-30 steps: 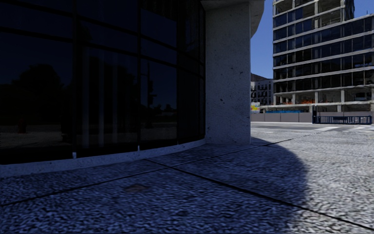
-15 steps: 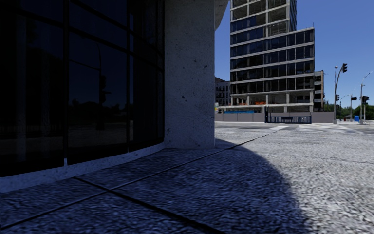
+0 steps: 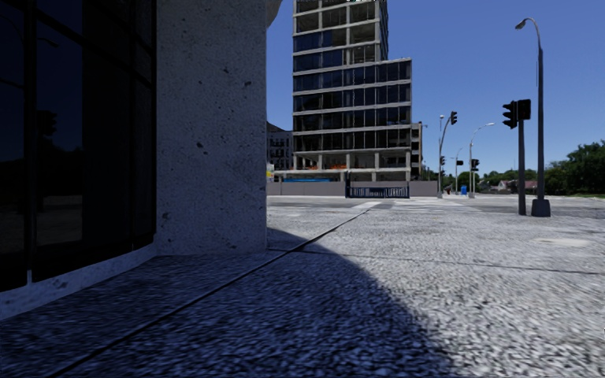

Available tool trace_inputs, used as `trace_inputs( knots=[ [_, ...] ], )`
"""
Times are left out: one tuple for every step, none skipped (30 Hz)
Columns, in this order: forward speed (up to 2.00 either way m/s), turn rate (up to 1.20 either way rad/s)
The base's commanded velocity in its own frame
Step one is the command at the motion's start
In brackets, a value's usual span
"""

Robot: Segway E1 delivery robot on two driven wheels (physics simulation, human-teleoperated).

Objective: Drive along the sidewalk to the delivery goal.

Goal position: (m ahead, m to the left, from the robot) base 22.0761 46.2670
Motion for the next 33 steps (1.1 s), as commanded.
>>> trace_inputs(
  knots=[
    [2.0,-0.66],
    [2.0,-0.66],
    [2.0,-0.66],
    [2.0,-0.66],
    [2.0,-0.66],
    [2.0,-0.64],
    [2.0,-0.64],
    [2.0,-0.54],
    [2.0,-0.35],
    [2.0,0.0],
    [2.0,0.0],
    [2.0,0.0],
    [2.0,0.0],
    [2.0,0.0],
    [2.0,0.0],
    [2.0,0.0],
    [2.0,0.0],
    [2.0,0.0],
    [2.0,0.0],
    [2.0,0.0],
    [2.0,0.0],
    [2.0,0.0],
    [2.0,0.0],
    [2.0,0.0],
    [2.0,0.0],
    [2.0,0.0],
    [2.0,0.0],
    [2.0,0.0],
    [2.0,0.0],
    [2.0,0.0],
    [2.0,0.0],
    [2.0,0.0],
    [2.0,0.0]
  ],
)
